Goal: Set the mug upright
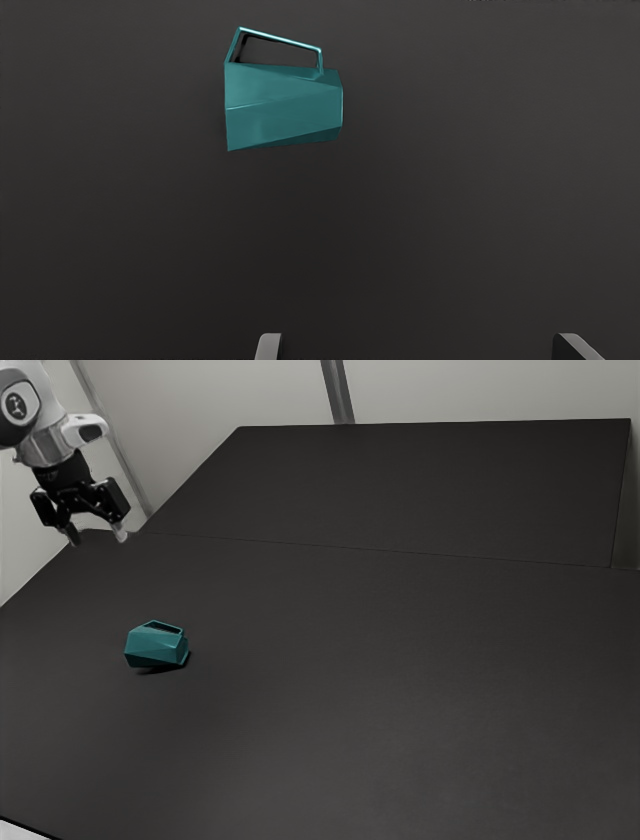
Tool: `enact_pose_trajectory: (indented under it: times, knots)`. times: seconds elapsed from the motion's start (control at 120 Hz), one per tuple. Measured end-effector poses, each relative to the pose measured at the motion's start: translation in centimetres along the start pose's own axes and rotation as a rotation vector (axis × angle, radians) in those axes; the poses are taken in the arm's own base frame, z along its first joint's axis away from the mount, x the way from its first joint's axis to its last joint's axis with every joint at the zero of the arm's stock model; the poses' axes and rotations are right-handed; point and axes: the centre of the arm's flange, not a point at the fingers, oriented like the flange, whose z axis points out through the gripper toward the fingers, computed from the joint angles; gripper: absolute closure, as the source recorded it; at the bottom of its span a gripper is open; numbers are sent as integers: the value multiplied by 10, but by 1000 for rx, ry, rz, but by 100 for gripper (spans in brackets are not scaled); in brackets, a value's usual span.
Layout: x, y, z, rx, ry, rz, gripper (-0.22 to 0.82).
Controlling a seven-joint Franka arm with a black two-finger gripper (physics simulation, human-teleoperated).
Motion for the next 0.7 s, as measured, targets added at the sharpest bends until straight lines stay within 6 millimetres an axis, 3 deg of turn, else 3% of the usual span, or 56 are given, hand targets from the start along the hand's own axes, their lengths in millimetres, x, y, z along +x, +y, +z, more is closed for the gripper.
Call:
enact_pose_trajectory:
  times: [0.108,0.308,0.442,0.583,0.7]
  knots:
    - [-2,-40,12,-84,0,-34,2]
    - [-11,-99,54,-295,17,-74,2]
    - [-8,-115,74,-401,59,-46,2]
    - [-5,-129,116,-513,68,-18,2]
    - [-5,-143,140,-576,94,5,2]
